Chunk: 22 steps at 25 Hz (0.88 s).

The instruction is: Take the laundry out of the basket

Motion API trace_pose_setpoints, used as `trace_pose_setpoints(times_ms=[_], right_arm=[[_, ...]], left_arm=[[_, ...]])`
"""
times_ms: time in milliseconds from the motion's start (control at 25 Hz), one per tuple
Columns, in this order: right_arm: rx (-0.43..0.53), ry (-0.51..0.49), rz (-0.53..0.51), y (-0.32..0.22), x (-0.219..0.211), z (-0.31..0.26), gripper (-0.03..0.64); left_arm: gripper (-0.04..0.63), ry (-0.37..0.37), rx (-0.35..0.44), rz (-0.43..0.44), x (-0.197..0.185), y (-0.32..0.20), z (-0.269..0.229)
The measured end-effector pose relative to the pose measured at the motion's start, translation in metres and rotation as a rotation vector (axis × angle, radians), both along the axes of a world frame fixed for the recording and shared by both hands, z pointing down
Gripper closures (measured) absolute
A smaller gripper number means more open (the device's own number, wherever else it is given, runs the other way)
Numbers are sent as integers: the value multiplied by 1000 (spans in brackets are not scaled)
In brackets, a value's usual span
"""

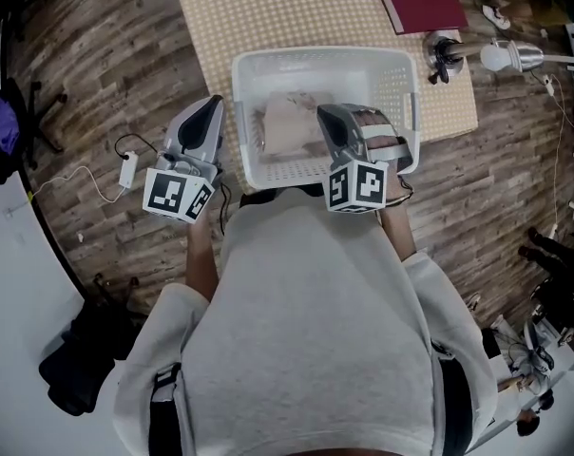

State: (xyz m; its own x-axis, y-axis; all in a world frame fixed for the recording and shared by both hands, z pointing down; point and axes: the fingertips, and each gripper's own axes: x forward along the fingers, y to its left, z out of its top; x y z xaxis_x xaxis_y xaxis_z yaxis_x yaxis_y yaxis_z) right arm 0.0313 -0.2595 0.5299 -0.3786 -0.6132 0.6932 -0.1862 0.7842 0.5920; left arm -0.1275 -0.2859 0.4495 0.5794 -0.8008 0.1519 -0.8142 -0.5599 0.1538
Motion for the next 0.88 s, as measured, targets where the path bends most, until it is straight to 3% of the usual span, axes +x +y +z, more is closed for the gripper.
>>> trace_pose_setpoints(times_ms=[80,360,440,640,880], right_arm=[[-18,141,-89,8,-1,19,618],[-358,120,-114,36,-10,61,607],[-474,149,-128,45,-12,79,414],[-617,259,-160,50,-11,128,75],[-672,353,-164,46,-11,193,20]], left_arm=[[588,6,2,-3,0,0,-1],[588,22,12,-27,-7,4,-6],[588,23,15,-41,-12,5,-7],[588,25,17,-79,-24,10,-9],[588,22,9,-113,-33,18,-7]])
